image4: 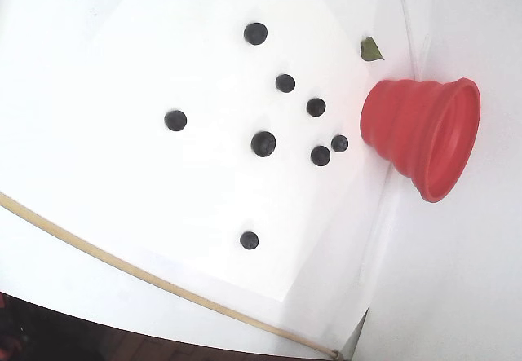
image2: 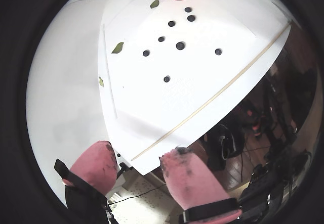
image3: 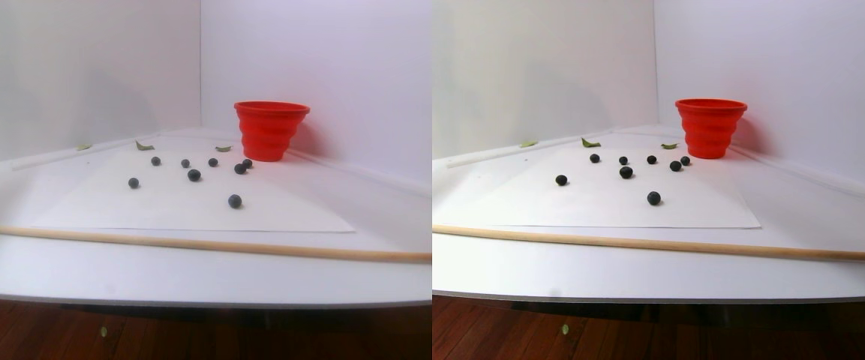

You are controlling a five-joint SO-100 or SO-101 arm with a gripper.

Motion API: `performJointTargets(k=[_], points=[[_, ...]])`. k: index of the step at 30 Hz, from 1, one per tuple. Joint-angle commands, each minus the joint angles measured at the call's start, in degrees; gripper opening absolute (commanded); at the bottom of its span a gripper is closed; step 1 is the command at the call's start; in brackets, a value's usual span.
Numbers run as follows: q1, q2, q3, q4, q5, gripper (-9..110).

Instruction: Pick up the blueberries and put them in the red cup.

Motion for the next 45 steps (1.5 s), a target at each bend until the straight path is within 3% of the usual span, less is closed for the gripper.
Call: performJointTargets(k=[1, 19, 45], points=[[1.4, -1.4, -2.3, -2.1, -4.0, 18], [-1.9, -13.8, 5.3, -17.1, -20.7, 18], [-10.1, -25.1, 13.4, -28.7, -31.5, 18]])
